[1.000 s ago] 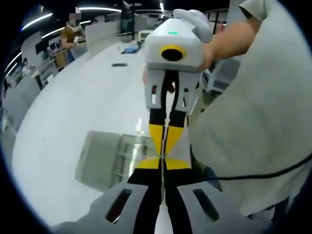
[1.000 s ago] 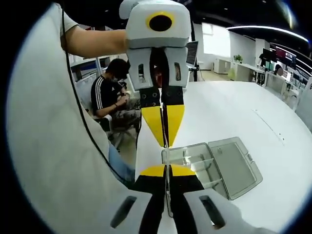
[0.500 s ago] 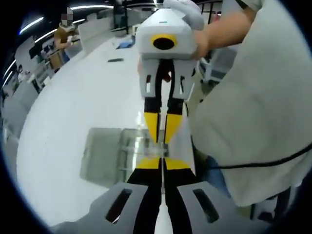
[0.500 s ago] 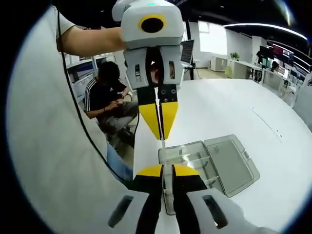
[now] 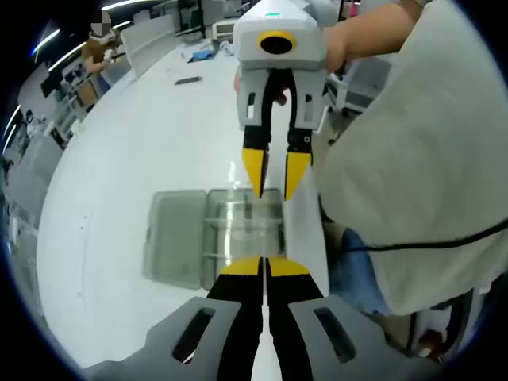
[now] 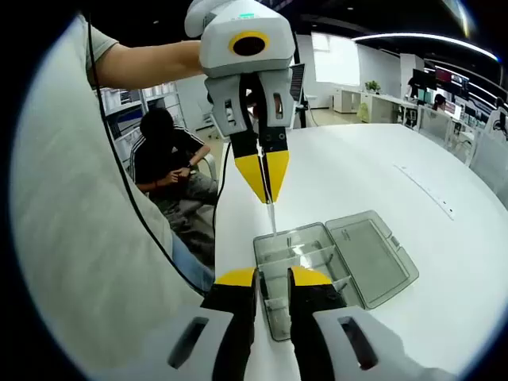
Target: Insert the divider into the dual guide fixture by aligning both edges with the guide slots and pushing it downward to the bottom, including one-sided entry, uneven engagement, binding, and posture correction.
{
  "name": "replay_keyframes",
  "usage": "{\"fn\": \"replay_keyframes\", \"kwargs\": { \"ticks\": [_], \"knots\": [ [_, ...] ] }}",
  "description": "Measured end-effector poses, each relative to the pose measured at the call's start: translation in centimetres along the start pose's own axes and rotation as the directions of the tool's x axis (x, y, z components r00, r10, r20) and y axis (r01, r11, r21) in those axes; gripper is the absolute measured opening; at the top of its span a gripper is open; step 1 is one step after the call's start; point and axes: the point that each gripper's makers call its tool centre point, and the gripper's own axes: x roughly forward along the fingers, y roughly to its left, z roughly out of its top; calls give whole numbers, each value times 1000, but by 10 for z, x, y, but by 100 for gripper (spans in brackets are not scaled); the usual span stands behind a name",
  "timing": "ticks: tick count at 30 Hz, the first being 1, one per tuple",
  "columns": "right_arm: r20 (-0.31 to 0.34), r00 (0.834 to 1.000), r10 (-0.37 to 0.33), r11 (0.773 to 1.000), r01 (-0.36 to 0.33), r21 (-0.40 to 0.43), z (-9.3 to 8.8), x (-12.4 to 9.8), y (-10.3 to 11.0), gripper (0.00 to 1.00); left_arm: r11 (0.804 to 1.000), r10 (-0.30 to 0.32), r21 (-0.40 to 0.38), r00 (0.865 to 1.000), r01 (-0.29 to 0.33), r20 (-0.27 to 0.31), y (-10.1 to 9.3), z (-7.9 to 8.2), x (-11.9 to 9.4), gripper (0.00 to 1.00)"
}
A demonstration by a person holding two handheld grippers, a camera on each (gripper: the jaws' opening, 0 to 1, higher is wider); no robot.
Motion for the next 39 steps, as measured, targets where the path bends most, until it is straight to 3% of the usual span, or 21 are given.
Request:
{"fn": "replay_keyframes", "kwargs": {
  "ticks": [8, 19, 39],
  "knots": [
    [-14, 999, -32, 999, 32, 13, -4, -4, -3, 21, 1000, 8, -1, 997, -8, -74, 6, -13, 0, 0],
    [-38, 998, -52, 998, 54, 34, -11, -8, -4, 30, 1000, 8, -15, 993, -10, -116, 14, -24, -3, 0],
    [-46, 997, -60, 997, 62, 45, -12, -11, -5, 34, 1000, -10, -22, 983, 6, -182, 23, -19, 13, 0]
  ]
}}
